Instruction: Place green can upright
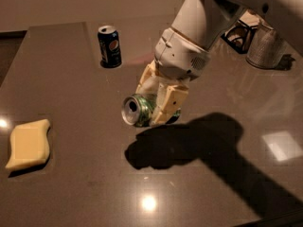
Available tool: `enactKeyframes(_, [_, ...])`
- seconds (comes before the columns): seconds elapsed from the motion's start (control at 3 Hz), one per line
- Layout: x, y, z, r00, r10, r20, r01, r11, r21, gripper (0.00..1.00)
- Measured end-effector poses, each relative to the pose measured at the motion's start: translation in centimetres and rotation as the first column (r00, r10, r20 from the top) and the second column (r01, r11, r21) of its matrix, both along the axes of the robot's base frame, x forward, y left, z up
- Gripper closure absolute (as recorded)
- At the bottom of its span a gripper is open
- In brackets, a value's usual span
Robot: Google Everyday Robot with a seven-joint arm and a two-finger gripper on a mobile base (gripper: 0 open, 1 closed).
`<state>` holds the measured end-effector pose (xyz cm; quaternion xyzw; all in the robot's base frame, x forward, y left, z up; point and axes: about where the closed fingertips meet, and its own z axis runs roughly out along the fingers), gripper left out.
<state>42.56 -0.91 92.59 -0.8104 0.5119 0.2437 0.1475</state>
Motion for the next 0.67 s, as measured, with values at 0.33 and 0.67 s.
enactKeyframes(0.33, [1.03, 0.27, 0.82, 0.9878, -0.112, -0.107, 0.127, 0.982, 0.142, 1.00])
enactKeyframes(0.67, [1.48, 0.37, 1.19, 0.9594, -0.201, -0.198, 0.248, 0.934, 0.256, 1.00])
